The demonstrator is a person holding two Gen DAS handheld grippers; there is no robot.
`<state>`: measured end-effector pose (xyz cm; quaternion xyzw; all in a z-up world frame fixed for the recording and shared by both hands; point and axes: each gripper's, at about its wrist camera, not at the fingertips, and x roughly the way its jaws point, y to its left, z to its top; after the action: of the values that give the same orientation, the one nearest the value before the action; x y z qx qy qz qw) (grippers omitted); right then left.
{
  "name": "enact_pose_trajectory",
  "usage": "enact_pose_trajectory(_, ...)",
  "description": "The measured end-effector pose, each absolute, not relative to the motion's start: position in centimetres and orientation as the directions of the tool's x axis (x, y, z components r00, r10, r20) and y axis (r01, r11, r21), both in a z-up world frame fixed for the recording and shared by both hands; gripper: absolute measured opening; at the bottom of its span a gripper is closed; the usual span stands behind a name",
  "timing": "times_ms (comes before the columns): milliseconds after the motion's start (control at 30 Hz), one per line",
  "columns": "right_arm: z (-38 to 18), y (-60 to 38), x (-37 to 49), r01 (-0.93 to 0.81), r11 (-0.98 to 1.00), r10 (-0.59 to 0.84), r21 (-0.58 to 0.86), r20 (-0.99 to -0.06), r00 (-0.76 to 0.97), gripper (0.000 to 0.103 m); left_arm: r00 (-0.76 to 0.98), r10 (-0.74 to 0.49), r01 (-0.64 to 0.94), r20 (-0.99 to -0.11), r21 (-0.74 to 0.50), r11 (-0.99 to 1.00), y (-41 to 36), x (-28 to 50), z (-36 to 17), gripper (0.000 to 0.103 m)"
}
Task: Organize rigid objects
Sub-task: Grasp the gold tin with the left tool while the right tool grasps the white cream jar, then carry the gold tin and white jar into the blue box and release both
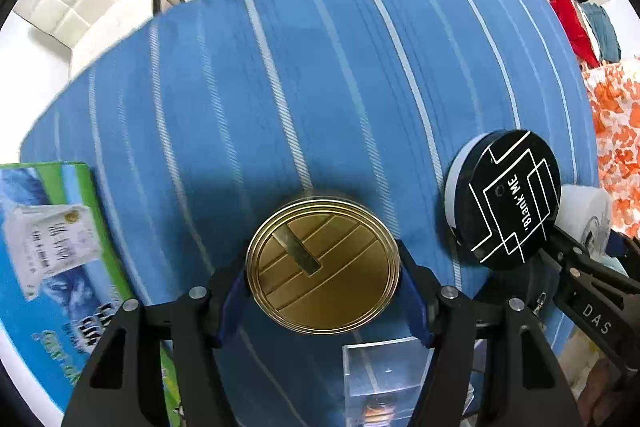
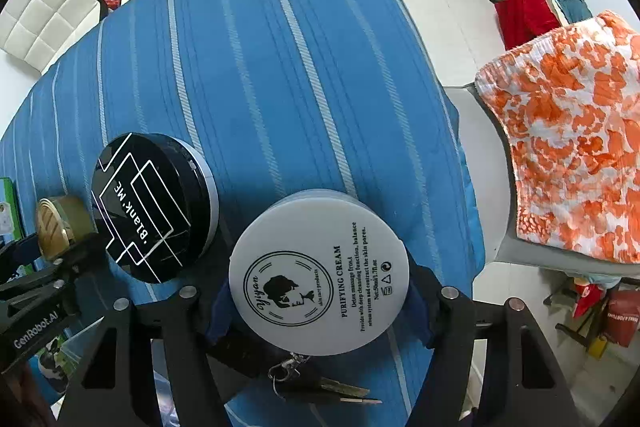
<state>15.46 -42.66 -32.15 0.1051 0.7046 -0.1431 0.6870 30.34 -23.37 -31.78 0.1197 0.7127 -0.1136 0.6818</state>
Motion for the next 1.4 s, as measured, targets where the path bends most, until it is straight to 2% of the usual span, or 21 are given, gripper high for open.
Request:
enact_pose_trajectory(200, -30.0, -42.0, 14.3, 0.33, 0.942, -0.067, -0.066, -0.998, -0.007, 0.071, 0.023, -0.013, 0.322, -1.0, -0.004, 0.947, -24.2, 28.4, -27.1, 0.062)
enact_pose_trajectory(367, -25.8, -40.9, 13.1, 0.311, 0.949, -0.077, -0.054, -0.995, 0.062, 0.071, 0.109, -0.053, 0.317, -0.993, -0.016, 0.948, -23.1, 26.1, -21.9, 0.062)
enact_pose_trajectory(700, -16.0, -30.9, 11.2, 0.178, 0.984, -0.032, 0.007, -0.976, 0.218, 0.071, 0.246, -0.146, 0.277, -0.958, -0.075, 0.958, -14.8, 23.1, -13.4, 0.062)
enact_pose_trajectory(1133, -9.1, -12.7, 11.3, 0.081, 0.996, 0.017, 0.046, -0.947, 0.32, 0.071, 0.333, -0.125, 0.198, -0.935, -0.061, 0.978, 0.1, 22.7, -9.8, 0.062)
enact_pose_trajectory(1300, -8.9, -8.0, 13.4, 0.044, 0.998, 0.028, 0.045, -0.945, 0.327, 0.071, 0.347, -0.125, 0.17, -0.929, -0.068, 0.983, 4.3, 23.4, -9.8, 0.062)
enact_pose_trajectory(1400, -10.0, -5.5, 15.1, 0.02, 0.998, 0.054, 0.063, -0.947, 0.316, 0.071, 0.306, -0.156, 0.148, -0.939, -0.115, 0.982, 6.4, 24.7, -11.3, 0.062)
